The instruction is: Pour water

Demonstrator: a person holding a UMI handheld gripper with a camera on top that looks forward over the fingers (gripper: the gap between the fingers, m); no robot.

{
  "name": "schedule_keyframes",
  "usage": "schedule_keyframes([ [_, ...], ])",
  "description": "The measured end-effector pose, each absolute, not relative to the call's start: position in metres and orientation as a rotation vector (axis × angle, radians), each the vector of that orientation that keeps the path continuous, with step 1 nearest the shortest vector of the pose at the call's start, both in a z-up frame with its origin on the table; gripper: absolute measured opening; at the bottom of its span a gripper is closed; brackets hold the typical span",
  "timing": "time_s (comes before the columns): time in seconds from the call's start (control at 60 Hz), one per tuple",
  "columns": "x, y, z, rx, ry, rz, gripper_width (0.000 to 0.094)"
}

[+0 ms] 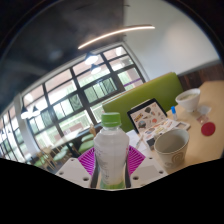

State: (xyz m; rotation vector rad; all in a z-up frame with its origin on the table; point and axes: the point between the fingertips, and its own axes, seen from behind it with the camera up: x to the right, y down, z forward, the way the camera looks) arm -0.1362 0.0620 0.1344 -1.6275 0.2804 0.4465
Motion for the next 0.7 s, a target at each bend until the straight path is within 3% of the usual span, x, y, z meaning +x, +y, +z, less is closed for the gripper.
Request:
schedule_keyframes([
  [0.117,-0.141,0.064,0.168,-1.549,0.617,0.907,0.0377],
  [0.367,-0.096,0.079,0.163,-1.236,1.208,1.709,0.0375],
  [0.5,-0.092,0.073,0.165,-1.083,1.39,1.916,0.0377],
  [0.7,-0.096,0.061,0.162,-1.043,1.482,1.974,0.0378],
])
